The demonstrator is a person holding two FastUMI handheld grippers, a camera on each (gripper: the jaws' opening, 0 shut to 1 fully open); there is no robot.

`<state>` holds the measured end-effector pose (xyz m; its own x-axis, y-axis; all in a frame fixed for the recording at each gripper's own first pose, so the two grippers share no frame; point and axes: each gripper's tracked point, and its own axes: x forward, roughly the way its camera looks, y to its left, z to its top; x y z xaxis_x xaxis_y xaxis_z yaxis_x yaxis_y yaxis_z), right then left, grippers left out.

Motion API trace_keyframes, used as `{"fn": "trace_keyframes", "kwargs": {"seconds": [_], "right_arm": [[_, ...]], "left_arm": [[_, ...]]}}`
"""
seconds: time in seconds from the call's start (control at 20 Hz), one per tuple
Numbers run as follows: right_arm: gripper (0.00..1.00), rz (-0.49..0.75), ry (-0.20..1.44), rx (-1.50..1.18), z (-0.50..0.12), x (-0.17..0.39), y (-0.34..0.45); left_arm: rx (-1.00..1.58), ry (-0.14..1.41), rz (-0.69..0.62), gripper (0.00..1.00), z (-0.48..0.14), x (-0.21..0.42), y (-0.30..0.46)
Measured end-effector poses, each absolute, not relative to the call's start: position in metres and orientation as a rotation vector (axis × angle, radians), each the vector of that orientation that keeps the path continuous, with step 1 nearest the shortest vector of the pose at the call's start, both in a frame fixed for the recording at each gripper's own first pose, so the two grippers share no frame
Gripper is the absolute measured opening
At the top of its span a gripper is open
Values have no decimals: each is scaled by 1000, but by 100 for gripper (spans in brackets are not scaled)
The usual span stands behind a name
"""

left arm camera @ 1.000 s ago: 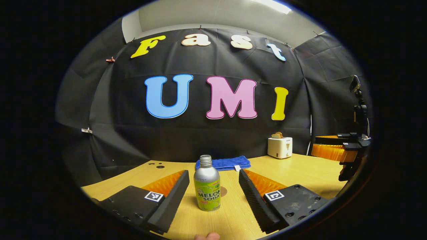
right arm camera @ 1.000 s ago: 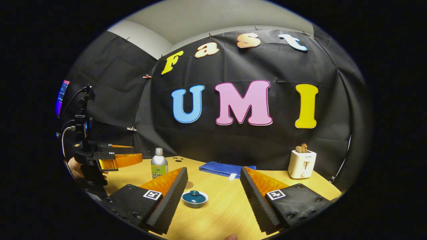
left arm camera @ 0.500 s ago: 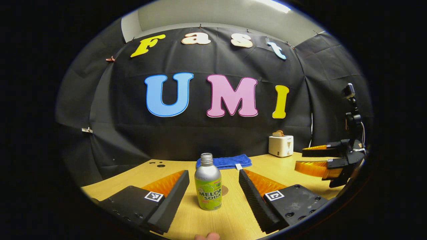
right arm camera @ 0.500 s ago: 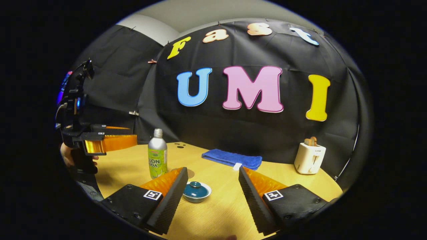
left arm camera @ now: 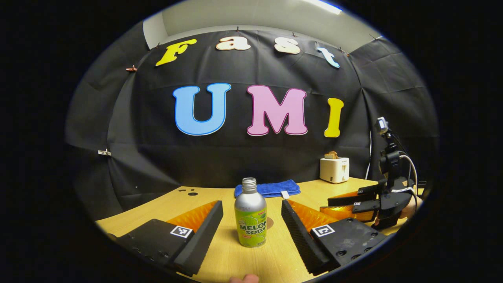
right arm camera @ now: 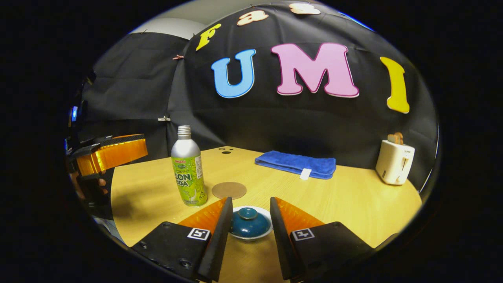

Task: Open the teacup lid with one hand, grasp the water bottle and pour water into the teacup with the other hand; after pouring, place the water bottle on the coaster and then close the teacup lid.

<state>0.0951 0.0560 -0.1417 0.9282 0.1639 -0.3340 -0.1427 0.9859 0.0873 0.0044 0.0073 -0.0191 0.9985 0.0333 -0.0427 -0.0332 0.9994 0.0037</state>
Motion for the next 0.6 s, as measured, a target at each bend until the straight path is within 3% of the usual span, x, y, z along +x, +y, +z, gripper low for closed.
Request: {"fn": "trace_keyframes", "kwargs": {"seconds": [0.2,0.35,0.6], "right_arm": [[60,162,404,58,-159,101,55],[33,188,418,99,-162,103,61],[31,202,372,170,-145,102,62]], "left_arm": [[8,42,36,95,-20,4,8],[5,43,37,95,-21,4,9],[-5,60,36,95,-28,8,11]]}}
